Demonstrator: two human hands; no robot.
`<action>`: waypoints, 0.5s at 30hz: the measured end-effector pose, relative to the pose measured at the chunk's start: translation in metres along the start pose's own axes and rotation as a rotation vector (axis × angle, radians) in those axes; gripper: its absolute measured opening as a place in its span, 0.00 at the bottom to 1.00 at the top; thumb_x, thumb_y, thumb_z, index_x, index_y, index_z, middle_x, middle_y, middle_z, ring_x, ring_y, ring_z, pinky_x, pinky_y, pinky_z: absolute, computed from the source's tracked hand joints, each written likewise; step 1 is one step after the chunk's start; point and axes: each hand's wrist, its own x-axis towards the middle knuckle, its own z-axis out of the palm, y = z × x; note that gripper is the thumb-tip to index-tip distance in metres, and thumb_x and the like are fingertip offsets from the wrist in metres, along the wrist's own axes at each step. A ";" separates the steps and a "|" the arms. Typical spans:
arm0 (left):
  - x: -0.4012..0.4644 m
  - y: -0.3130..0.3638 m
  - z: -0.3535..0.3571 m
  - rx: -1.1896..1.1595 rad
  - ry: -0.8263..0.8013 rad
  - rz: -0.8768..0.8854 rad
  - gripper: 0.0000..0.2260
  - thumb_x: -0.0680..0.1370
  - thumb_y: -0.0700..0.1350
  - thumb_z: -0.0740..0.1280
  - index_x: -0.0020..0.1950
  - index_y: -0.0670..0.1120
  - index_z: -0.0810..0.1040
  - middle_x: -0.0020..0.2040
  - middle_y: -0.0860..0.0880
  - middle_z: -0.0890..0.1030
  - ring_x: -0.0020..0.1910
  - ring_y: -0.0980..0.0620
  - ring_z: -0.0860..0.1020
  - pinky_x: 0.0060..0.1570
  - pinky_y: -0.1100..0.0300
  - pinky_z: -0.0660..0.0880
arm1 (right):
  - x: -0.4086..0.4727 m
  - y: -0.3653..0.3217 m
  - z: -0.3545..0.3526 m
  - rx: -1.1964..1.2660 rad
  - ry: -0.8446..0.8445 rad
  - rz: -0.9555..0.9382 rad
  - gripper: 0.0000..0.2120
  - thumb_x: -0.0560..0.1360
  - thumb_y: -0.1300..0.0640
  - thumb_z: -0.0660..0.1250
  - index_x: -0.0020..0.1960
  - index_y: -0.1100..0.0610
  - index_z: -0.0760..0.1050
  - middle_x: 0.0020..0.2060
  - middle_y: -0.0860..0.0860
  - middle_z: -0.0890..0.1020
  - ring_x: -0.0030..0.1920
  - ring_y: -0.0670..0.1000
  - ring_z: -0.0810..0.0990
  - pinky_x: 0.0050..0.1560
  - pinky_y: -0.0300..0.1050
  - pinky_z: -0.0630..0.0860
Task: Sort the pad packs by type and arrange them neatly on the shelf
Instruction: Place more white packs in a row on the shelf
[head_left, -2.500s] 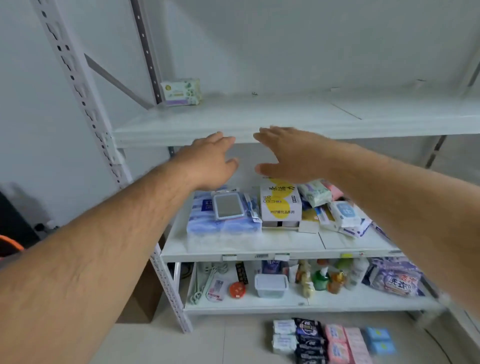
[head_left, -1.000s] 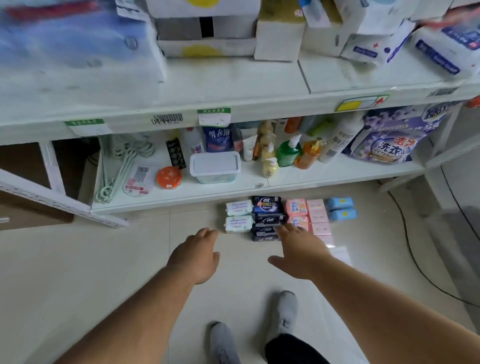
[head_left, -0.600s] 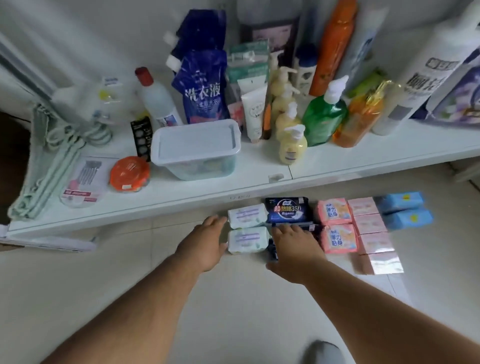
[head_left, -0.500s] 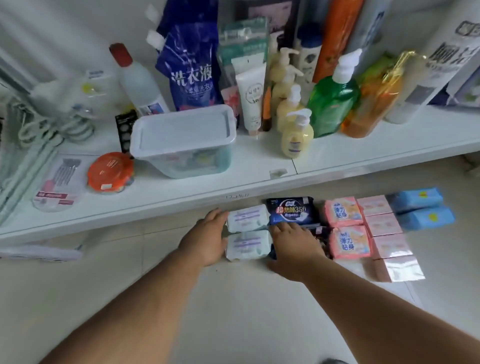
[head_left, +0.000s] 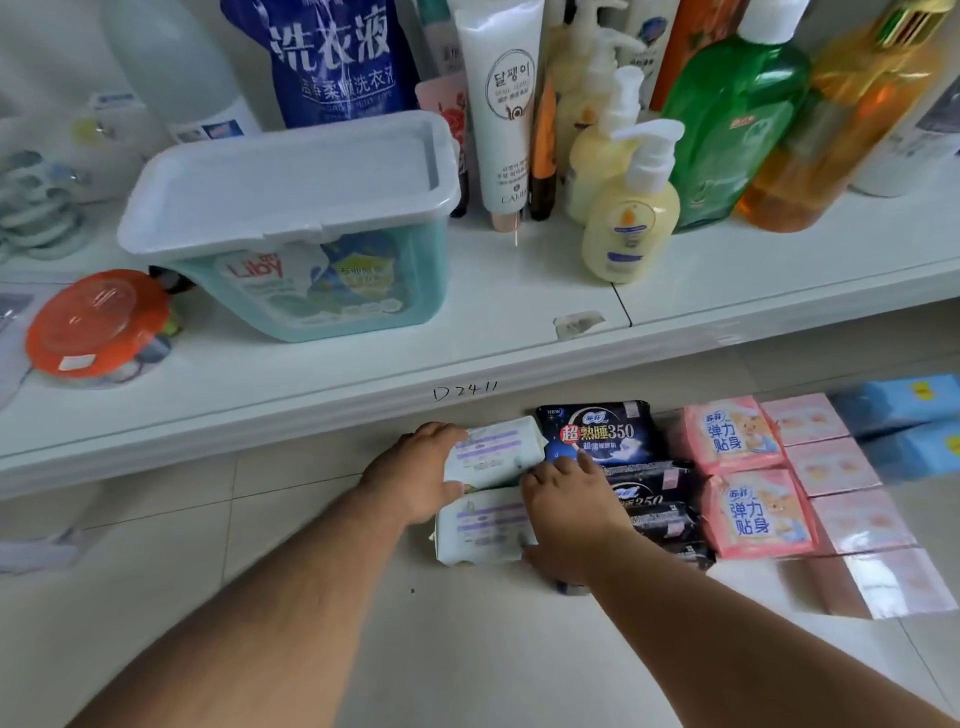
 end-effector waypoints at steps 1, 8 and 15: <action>0.002 0.000 0.001 -0.009 0.000 -0.003 0.30 0.73 0.53 0.73 0.71 0.59 0.64 0.71 0.58 0.67 0.66 0.52 0.71 0.63 0.53 0.72 | 0.002 -0.001 0.002 -0.005 0.005 -0.003 0.34 0.76 0.40 0.65 0.74 0.58 0.63 0.69 0.57 0.71 0.71 0.60 0.66 0.77 0.62 0.50; 0.007 -0.002 0.010 -0.051 0.017 0.001 0.28 0.73 0.51 0.74 0.67 0.56 0.64 0.66 0.53 0.71 0.56 0.51 0.74 0.56 0.56 0.74 | 0.009 -0.008 0.012 -0.055 0.044 -0.040 0.36 0.75 0.45 0.68 0.77 0.60 0.61 0.72 0.58 0.69 0.74 0.60 0.63 0.79 0.59 0.45; -0.031 0.001 -0.014 -0.111 0.129 -0.035 0.27 0.73 0.47 0.73 0.68 0.51 0.65 0.65 0.50 0.73 0.56 0.49 0.75 0.54 0.59 0.72 | -0.026 -0.007 -0.009 0.032 0.104 -0.114 0.30 0.74 0.42 0.69 0.70 0.56 0.68 0.66 0.54 0.74 0.68 0.57 0.68 0.73 0.52 0.59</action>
